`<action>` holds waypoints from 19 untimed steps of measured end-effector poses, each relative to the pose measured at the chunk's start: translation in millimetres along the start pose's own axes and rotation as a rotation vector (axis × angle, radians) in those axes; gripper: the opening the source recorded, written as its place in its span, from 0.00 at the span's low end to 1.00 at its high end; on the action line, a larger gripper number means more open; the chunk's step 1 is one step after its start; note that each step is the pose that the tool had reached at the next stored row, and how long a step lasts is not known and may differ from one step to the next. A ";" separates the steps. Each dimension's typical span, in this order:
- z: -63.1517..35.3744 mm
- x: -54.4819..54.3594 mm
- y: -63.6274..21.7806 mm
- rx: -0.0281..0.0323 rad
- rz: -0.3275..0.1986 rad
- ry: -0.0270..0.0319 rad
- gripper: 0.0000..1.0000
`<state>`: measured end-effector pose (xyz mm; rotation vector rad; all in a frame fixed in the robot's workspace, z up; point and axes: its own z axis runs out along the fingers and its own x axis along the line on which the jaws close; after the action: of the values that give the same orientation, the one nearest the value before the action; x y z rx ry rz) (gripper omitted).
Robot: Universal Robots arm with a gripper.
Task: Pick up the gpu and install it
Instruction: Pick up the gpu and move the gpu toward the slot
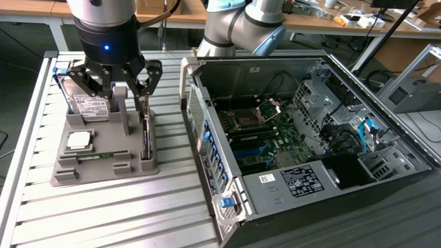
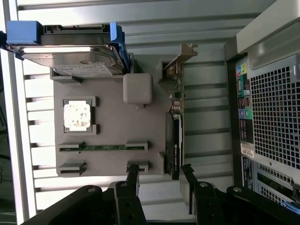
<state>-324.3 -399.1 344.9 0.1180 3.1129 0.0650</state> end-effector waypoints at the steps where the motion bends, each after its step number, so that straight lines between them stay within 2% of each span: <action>1: 0.2 0.0 0.0 0.0000 0.000 0.0000 0.48; 19: 5.0 0.1 -0.2 -0.0001 0.000 0.0000 0.48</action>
<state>-324.3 -399.1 339.9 0.1179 3.1129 0.0651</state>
